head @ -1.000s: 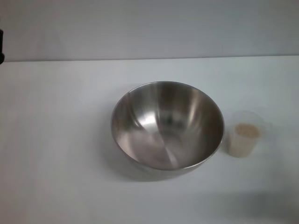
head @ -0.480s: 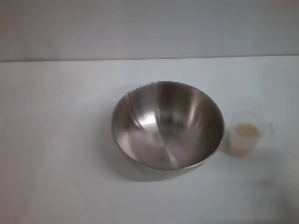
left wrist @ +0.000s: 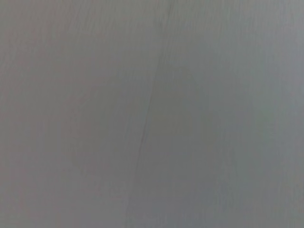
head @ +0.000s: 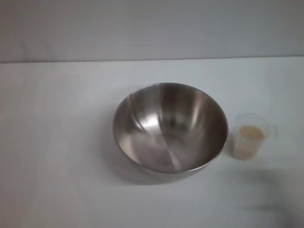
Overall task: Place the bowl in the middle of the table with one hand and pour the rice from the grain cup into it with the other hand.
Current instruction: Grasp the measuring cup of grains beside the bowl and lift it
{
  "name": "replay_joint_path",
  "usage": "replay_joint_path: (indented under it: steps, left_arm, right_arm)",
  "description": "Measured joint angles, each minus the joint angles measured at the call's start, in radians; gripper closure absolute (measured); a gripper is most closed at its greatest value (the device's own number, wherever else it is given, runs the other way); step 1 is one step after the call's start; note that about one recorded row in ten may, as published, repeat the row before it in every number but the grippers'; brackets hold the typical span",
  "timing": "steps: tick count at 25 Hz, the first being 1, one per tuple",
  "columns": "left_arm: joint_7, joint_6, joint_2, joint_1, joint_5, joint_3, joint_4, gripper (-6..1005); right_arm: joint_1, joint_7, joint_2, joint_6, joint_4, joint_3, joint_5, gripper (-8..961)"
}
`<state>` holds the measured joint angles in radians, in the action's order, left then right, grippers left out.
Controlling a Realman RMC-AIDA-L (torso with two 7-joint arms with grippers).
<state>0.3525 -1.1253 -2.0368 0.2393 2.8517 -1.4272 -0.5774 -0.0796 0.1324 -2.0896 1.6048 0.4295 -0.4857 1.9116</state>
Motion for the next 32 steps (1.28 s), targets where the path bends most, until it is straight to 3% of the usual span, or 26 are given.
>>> replay_joint_path:
  steps: [10,32]
  left_arm:
    - [-0.007,0.002,0.000,0.000,0.000,-0.004,0.009,311]
    - [-0.009,-0.005,0.004,-0.001,0.000,-0.017,0.018,311]
  right_arm:
    - [0.035,0.054,0.001,-0.092,0.028,0.052,-0.003,385]
    - [0.002,0.145,0.000,-0.258,0.029,0.078,-0.003,385]
